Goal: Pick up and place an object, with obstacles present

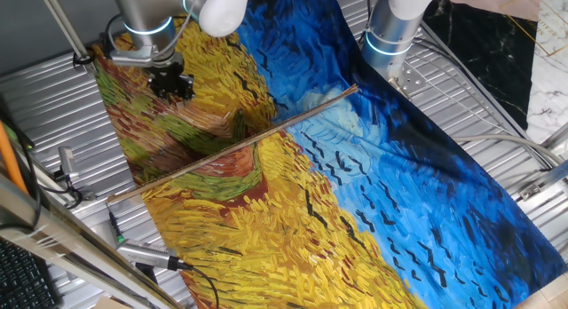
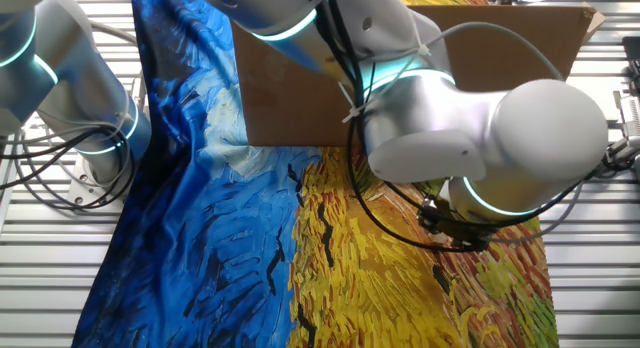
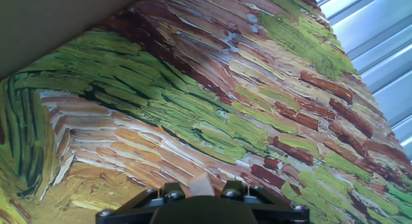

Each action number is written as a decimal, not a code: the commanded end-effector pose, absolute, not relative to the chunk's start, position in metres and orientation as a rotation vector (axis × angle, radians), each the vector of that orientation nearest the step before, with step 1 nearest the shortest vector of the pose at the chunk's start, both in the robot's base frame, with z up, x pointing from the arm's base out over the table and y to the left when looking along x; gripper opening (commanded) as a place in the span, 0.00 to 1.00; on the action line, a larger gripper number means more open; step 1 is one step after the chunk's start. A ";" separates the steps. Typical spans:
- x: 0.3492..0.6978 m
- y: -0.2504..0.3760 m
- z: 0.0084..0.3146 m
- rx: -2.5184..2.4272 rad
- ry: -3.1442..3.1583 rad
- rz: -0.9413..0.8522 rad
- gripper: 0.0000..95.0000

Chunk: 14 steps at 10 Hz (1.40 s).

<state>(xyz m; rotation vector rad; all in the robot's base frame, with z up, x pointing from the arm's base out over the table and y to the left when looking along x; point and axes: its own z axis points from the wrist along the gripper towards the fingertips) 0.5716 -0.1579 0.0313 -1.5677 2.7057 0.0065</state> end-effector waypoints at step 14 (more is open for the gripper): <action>0.572 -0.158 0.031 -1.582 2.727 -0.040 0.40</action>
